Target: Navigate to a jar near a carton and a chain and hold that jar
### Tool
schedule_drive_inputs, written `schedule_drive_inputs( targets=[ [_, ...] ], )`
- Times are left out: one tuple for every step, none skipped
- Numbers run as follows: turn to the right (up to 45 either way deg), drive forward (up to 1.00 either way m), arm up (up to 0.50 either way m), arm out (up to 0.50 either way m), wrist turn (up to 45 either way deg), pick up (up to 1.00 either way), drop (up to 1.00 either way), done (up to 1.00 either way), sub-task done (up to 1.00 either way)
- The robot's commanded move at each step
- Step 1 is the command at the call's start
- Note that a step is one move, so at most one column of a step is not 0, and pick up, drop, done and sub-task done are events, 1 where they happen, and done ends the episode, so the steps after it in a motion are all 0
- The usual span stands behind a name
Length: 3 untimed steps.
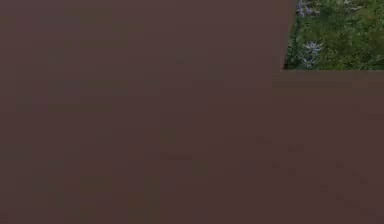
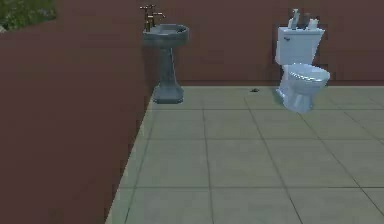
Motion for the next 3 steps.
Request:
schedule_drive_inputs(
  targets=[
    [-45.0,0.00,0.00,0.00,0.0,0.00,0.00,0.00,0.00],
    [-45.0,0.00,0.00,0.00,0.0,0.00,0.00,0.00,0.00],
    [-45.0,0.00,0.00,0.00,0.0,0.00,0.00,0.00,0.00]
  ],
)
